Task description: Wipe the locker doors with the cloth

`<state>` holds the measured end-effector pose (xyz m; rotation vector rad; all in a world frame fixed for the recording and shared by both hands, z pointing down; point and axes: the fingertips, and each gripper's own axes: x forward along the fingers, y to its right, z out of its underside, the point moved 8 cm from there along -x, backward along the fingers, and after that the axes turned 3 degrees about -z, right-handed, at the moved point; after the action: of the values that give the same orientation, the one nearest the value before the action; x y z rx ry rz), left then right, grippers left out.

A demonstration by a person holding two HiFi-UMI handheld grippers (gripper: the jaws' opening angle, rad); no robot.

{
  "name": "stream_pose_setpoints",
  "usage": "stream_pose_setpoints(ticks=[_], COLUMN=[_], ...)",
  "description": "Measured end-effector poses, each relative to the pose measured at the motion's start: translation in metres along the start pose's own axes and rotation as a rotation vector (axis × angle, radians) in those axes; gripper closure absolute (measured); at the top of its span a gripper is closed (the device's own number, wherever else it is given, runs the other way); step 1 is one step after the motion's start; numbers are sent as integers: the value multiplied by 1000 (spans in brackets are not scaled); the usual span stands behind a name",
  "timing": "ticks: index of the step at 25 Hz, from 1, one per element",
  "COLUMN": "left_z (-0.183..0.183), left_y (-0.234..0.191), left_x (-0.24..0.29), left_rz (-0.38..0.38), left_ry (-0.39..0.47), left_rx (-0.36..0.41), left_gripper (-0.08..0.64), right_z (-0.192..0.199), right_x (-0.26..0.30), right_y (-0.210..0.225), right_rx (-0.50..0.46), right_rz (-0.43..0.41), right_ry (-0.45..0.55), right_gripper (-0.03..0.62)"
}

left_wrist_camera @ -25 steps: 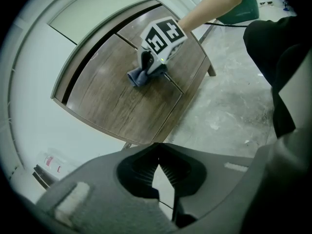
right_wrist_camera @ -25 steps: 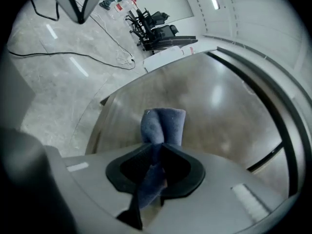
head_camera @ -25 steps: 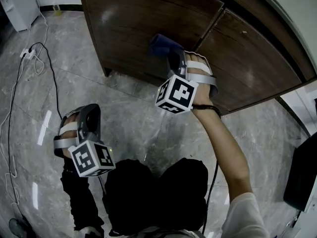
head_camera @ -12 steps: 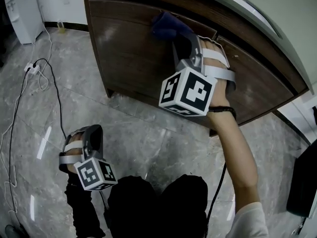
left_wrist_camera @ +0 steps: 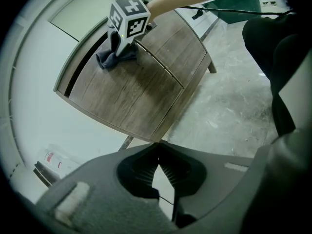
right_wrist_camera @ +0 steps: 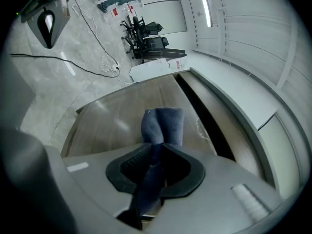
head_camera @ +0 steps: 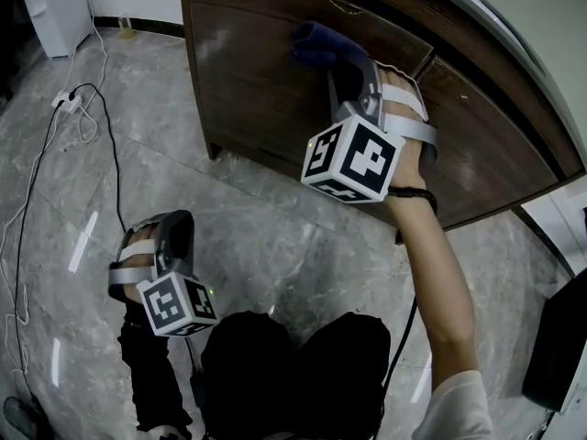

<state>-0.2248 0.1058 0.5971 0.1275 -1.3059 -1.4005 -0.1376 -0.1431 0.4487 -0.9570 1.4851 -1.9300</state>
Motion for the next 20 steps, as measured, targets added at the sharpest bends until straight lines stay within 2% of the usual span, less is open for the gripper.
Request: stream_pose_setpoints(ticks=[20], left_z=[30], left_y=[9], left_x=[13], left_rz=[25], left_ry=[-51], left_rx=[-27], left_gripper=[558], right_z=[-2], right_x=[68], right_y=[-215], right_rx=[29], right_rz=[-325], right_ry=[-73], right_gripper=[523])
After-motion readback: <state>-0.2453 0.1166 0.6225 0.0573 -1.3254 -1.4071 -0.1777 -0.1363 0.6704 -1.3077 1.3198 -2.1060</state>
